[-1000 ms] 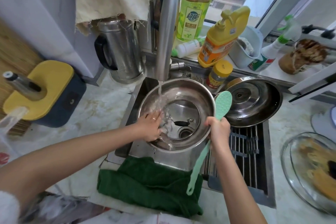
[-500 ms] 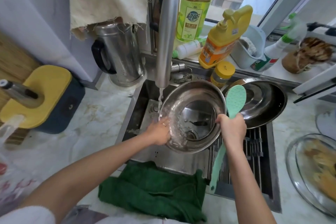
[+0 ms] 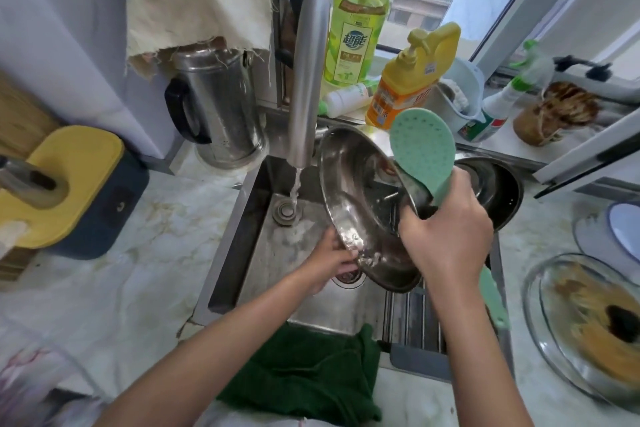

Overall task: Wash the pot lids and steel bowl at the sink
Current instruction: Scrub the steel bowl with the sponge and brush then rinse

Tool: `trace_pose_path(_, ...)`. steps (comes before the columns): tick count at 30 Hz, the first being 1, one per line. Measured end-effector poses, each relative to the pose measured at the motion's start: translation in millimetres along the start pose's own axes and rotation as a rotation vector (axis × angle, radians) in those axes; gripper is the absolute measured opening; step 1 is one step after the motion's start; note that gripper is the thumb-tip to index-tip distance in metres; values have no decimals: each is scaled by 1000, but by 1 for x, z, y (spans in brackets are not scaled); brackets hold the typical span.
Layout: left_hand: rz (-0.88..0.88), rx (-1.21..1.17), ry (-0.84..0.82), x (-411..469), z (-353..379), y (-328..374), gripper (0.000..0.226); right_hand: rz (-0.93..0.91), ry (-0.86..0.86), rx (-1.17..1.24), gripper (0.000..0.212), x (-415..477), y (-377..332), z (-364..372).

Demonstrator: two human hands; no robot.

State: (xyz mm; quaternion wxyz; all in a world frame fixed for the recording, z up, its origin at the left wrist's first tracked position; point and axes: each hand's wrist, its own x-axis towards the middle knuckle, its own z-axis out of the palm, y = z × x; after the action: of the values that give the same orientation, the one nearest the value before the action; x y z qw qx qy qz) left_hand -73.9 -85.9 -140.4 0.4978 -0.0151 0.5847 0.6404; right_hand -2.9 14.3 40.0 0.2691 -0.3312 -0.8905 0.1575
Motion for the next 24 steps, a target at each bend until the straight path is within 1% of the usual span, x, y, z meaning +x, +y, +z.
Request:
trace_pose_path(2, 15, -60, -17, 3, 3, 7, 66, -131, 60, 11, 45, -5, 2, -4)
trace_pose_path(7, 62, -169, -63, 7, 9, 26, 67, -314, 120, 103, 44, -19, 7, -11)
trace_pose_path(10, 93, -199, -113, 8, 20, 37, 60, -376, 144, 104, 45, -26, 4, -13)
trace_pose_path(12, 92, -186, -116, 6, 24, 38, 61, -371, 153, 90, 46, -30, 1, -16)
trace_pose_path(14, 51, -182, -68, 0, 20, 37, 59, -289, 160, 122, 43, -26, 1, -20)
trace_pose_path(15, 42, -169, -31, -4, 14, 36, 54, -201, 154, 160, 39, -22, 2, -23)
trace_pose_path(17, 60, -117, 55, -14, -3, 32, 40, 51, 123, 253, 29, -9, 11, -26)
trace_pose_path(18, 82, -92, 91, -19, -14, 31, 37, 180, 91, 299, 28, -2, 18, -26)
trace_pose_path(19, 101, -63, 117, -25, -23, 32, 38, 283, 53, 339, 27, 2, 25, -25)
trace_pose_path(20, 120, -25, 135, -29, -32, 33, 41, 348, 22, 367, 27, 5, 31, -24)
trace_pose_path(24, 233, 238, 167, -42, -48, 40, 57, 406, -50, 406, 21, -3, 43, -16)
